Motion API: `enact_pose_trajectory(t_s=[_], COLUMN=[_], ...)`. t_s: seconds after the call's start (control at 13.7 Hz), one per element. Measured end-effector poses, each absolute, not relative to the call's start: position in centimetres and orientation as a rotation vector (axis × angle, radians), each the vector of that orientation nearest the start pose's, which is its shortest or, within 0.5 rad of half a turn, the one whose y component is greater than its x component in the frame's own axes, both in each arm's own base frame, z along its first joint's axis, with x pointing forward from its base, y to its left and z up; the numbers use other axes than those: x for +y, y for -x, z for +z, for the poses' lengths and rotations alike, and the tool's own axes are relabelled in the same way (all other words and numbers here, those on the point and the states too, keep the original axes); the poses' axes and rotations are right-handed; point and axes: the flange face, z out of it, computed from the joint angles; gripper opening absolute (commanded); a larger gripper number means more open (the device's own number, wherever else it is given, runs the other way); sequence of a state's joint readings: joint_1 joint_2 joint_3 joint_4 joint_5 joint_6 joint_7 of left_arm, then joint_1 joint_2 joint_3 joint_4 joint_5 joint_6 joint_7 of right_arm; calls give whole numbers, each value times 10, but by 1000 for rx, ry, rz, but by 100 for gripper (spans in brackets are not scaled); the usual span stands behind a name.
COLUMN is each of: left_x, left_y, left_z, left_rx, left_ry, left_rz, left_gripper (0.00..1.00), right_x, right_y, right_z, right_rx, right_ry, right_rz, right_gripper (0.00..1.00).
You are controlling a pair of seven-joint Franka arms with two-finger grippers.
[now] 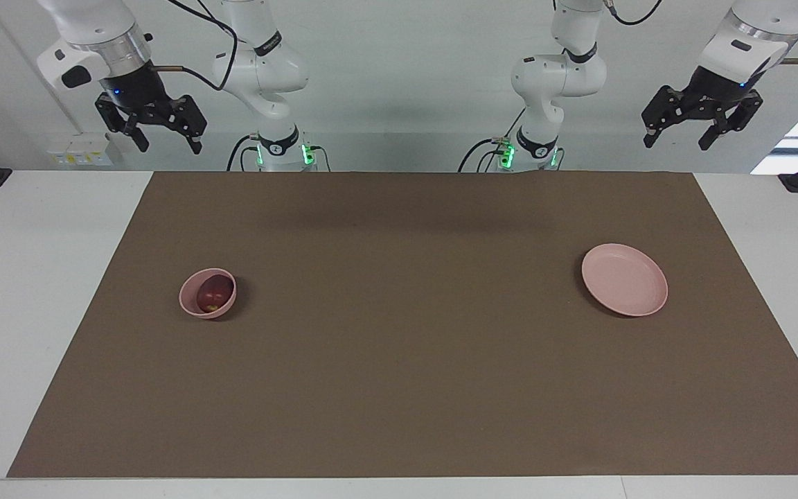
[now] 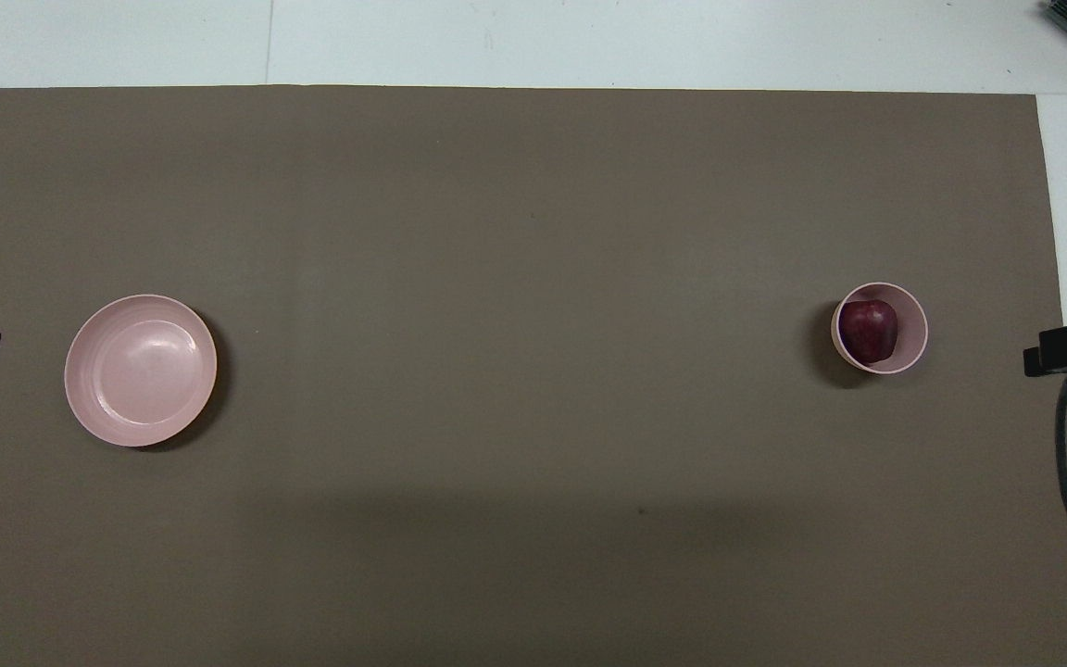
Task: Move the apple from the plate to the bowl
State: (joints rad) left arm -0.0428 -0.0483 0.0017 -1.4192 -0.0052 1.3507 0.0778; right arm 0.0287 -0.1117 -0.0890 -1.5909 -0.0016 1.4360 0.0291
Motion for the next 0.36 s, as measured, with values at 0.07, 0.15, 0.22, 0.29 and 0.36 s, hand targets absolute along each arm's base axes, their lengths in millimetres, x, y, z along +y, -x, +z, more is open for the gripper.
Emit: enact_pose_trajectory(t_s=[0.07,0.15,0.22,0.29,0.36], left_x=[-22,-22,-22,-22,-22], left_y=[-512,-512,-512,-512,-512], left_z=[701,701,701,701,701], left_rx=[189,189,189,189,189], left_ry=[3141,3141,3141,3141,3141], left_rz=[31,31,31,31,31], left_gripper=[100,100,100,100,100], right_x=[-36,-36,-37,-36,-36], right_y=[-504,-504,-504,-504,-504], right_z=[661,661,661,661,661], right_rx=[144,146,147,142,118], right_ry=[3128,3128,3128,3128,3133], right_rz=[73,75,75,75,74], right_gripper=[100,100,100,100,100])
